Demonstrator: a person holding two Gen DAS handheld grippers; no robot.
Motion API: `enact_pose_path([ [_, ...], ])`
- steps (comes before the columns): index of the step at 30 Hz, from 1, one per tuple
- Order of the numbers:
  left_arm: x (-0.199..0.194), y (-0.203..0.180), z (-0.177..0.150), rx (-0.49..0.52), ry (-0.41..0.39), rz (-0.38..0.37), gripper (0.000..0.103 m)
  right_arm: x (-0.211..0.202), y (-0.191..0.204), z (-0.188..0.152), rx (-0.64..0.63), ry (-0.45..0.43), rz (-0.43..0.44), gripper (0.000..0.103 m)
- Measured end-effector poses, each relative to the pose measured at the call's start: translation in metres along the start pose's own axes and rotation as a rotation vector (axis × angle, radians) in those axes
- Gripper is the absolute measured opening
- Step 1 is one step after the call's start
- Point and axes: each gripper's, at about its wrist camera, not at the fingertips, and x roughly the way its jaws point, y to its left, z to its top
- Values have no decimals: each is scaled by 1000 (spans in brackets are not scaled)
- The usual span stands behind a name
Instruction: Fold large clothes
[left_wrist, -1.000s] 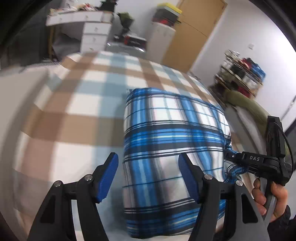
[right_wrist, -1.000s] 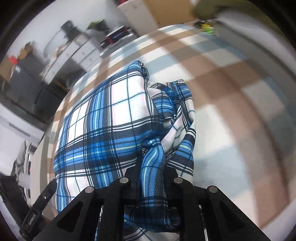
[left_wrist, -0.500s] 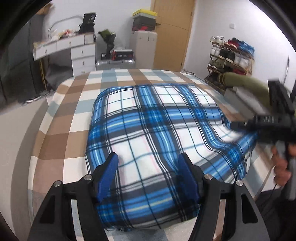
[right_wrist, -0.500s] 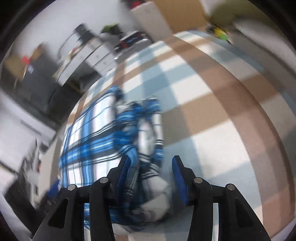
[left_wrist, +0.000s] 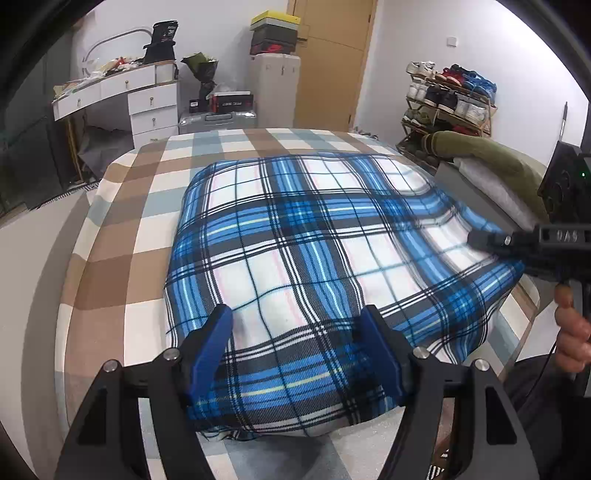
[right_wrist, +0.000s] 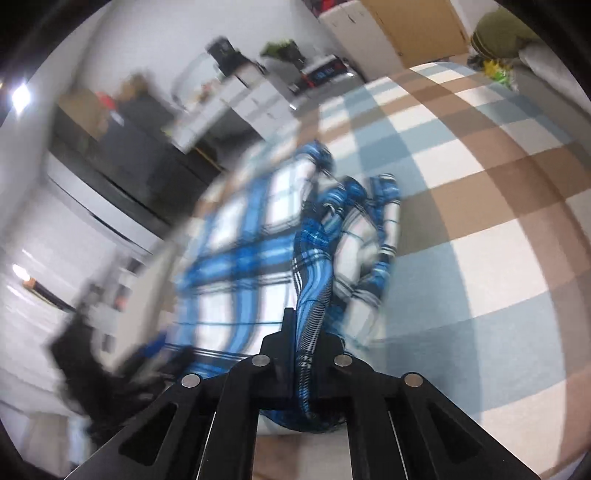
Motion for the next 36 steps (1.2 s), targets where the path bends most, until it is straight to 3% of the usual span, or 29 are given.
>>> enact_pose_path([
  [2,1,-2,0,10,2,-6,69,3,-6,2,18,16,-31,4],
  [5,2,-1,-2,15,7,-8,69,24,-13,-3,9,124,-226,9],
  [8,-1,2,-3,0,6,-8,69,15,-17,1,49,76,-212,21],
  [9,-3,3,-3,-9,7,-13,69,5,-22,5,84,27,-209,35],
  [10,-4,5,-3,-17,7,-18,69,-6,-29,8,129,-32,-210,40],
  [14,-6,14,-2,-58,5,-60,69,-25,-46,19,229,-144,-196,40],
  [18,-6,14,-2,-53,12,-73,69,-8,-38,39,224,-143,-140,40],
  [22,-8,15,-5,-43,10,-80,69,18,-11,58,78,-95,-121,43],
  [24,-10,17,-7,-51,3,-83,69,39,3,60,-13,-30,-163,44],
  [26,-10,17,-7,-49,7,-88,69,51,10,53,-60,16,-191,42],
  [28,-9,18,-5,-54,15,-81,69,60,22,46,-135,35,-226,10],
  [29,-9,18,-4,-62,17,-77,69,59,25,45,-153,28,-230,6],
  [32,-9,19,-5,-65,17,-72,69,34,34,46,-145,-76,-91,5],
  [34,-9,20,-5,-74,20,-88,69,17,28,47,-106,-136,-55,4],
  [36,-9,19,-6,-71,18,-90,69,25,2,41,22,-57,-99,4],
])
